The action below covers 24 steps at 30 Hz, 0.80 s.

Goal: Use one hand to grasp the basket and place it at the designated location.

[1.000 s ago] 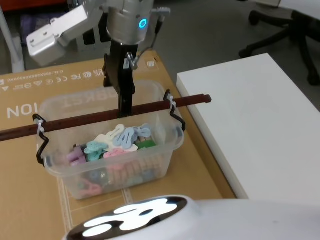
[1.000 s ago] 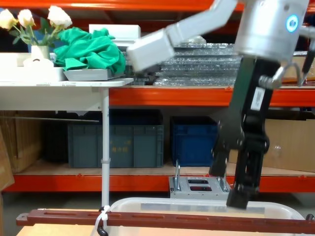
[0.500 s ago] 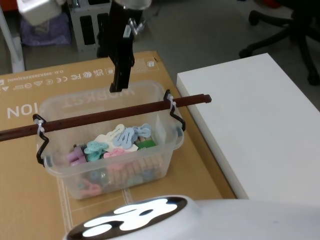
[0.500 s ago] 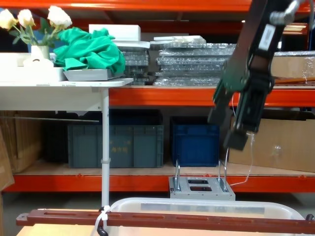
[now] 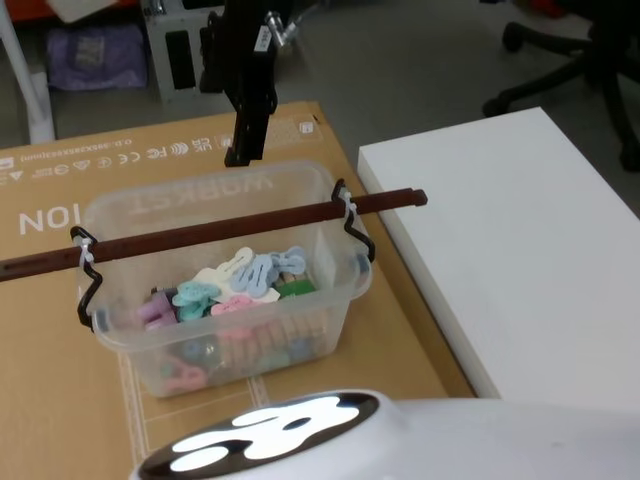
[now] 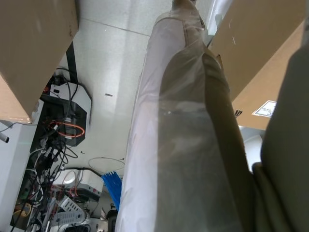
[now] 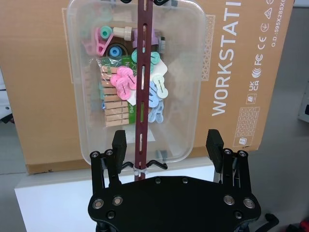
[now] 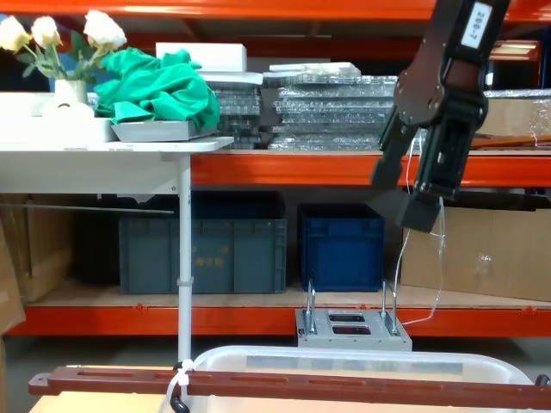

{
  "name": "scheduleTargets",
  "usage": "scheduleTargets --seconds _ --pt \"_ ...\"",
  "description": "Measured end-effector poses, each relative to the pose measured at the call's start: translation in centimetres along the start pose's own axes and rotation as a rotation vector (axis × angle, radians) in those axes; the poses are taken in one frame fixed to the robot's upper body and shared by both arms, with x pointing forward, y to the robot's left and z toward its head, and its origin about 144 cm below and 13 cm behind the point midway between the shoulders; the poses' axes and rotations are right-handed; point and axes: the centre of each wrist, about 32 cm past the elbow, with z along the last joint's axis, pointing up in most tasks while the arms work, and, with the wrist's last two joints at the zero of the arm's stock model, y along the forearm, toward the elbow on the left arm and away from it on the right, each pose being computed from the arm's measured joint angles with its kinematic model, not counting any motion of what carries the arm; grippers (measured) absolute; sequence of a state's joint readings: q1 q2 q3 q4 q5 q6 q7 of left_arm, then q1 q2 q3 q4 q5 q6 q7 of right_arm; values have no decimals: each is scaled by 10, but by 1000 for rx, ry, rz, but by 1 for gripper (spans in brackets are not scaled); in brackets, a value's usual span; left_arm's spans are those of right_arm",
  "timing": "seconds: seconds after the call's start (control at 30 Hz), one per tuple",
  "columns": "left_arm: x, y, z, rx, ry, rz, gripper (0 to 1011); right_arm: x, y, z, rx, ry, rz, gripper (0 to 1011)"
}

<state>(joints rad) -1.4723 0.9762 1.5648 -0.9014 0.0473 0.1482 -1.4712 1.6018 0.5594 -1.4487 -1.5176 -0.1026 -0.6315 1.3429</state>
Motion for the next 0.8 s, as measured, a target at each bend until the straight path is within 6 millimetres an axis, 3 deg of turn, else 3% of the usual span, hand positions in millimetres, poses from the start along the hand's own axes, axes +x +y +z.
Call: scheduleTargets --seconds 0.4,0.8 --pt "0 0 0 0 0 0 0 -1 2 -1 4 0 -2 1000" --pt "0 0 0 0 0 0 0 -6 37 -12 71 30 30 1000"
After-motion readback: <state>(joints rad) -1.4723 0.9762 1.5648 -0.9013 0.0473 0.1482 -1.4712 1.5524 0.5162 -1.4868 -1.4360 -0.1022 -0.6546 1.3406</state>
